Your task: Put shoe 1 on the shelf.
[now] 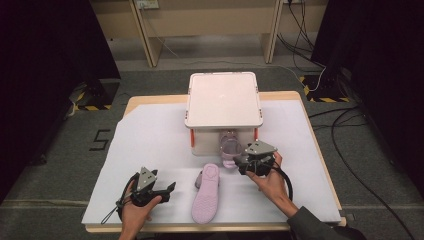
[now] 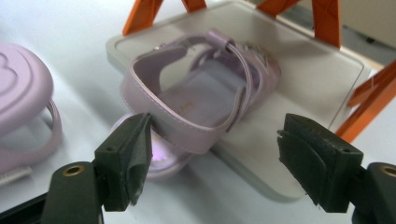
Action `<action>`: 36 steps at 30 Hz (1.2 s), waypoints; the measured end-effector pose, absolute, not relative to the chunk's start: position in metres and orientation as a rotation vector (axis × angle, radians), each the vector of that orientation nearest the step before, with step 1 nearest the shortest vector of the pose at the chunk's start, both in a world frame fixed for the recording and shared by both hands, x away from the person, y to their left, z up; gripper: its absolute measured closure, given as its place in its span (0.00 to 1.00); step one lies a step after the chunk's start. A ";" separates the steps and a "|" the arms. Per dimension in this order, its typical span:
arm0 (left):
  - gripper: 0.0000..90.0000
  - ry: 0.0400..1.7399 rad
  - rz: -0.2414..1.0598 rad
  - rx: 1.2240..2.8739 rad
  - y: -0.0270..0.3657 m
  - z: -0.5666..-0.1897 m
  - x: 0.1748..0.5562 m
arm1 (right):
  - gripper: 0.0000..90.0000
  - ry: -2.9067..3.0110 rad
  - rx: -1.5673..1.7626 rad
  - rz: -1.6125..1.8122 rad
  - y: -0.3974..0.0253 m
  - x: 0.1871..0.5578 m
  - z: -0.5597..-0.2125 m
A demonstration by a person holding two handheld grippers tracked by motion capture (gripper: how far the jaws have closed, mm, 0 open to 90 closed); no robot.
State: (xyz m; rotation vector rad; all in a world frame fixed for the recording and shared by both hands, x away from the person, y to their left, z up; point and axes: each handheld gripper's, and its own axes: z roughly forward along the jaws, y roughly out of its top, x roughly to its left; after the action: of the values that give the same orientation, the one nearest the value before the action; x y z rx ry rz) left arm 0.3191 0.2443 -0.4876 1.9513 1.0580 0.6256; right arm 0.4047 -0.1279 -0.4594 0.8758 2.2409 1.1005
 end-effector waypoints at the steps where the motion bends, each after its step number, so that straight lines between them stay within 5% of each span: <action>1: 0.21 1.059 0.627 1.948 0.244 -0.488 0.319 | 0.29 2.240 0.890 1.108 -0.130 0.405 -0.459; 11: 0.21 1.057 0.628 1.950 0.244 -0.488 0.319 | 0.35 2.255 0.907 1.115 -0.148 0.405 -0.459; 23: 0.21 1.058 0.626 1.950 0.243 -0.488 0.320 | 0.24 2.345 0.971 1.164 -0.136 0.402 -0.476; 36: 0.21 1.058 0.625 1.958 0.243 -0.489 0.320 | 0.33 2.345 0.909 1.131 -0.117 0.411 -0.490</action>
State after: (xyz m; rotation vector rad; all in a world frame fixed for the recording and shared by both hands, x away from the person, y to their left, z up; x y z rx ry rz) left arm 0.3198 0.2432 -0.4886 1.9575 1.0582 0.6254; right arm 0.4106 -0.1174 -0.4903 0.9094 2.3449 1.1311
